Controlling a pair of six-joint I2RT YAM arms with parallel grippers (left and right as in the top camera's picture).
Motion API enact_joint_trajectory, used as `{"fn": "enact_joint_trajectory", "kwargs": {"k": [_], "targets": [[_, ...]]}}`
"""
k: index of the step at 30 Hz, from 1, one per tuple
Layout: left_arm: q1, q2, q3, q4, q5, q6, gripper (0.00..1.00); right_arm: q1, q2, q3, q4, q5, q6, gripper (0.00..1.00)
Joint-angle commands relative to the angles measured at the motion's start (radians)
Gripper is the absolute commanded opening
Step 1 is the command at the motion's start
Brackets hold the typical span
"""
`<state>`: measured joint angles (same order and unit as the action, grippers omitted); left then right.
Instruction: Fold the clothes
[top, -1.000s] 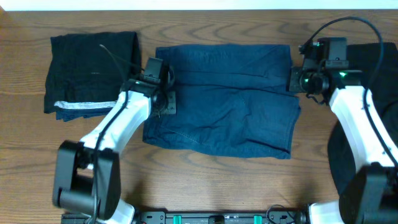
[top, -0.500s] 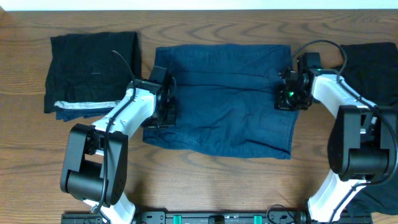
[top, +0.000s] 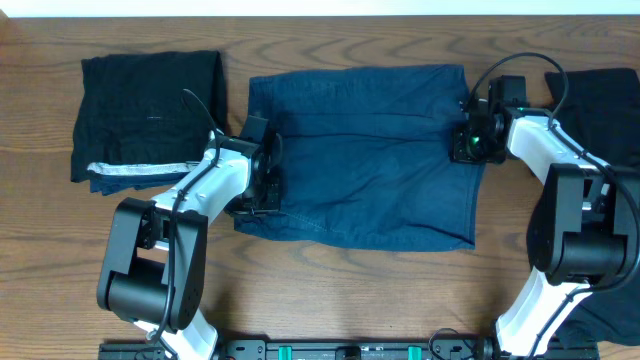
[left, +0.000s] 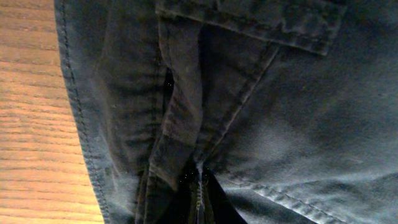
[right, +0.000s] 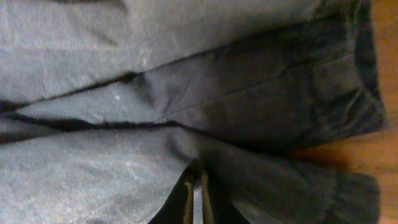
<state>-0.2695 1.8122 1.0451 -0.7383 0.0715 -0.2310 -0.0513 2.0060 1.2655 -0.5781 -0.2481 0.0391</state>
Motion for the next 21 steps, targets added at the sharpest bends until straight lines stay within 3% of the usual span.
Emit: {"fn": "enact_joint_trajectory", "kwargs": {"k": [1,4,10,14,17,21], "targets": [[0.005,0.006,-0.014,-0.002,-0.020,0.005,0.07,-0.026,0.038,0.048,-0.038,0.027,-0.042,0.12],[0.005,0.005,-0.014,-0.005,-0.020,0.005,0.07,-0.027,-0.001,0.133,-0.185,-0.098,-0.129,0.18],[0.005,-0.008,-0.013,-0.021,-0.019,0.005,0.06,-0.026,-0.126,0.247,-0.496,-0.206,-0.130,0.15],[0.005,-0.027,-0.013,-0.023,-0.013,0.001,0.06,-0.019,-0.208,0.204,-0.638,-0.319,-0.130,0.02],[0.005,-0.028,-0.014,-0.020,-0.012,0.000,0.06,0.001,-0.229,0.130,-0.690,-0.325,-0.130,0.01],[0.005,-0.028,-0.014,-0.019,-0.013,-0.002,0.06,0.011,-0.229,-0.021,-0.636,-0.323,-0.122,0.01]]}}
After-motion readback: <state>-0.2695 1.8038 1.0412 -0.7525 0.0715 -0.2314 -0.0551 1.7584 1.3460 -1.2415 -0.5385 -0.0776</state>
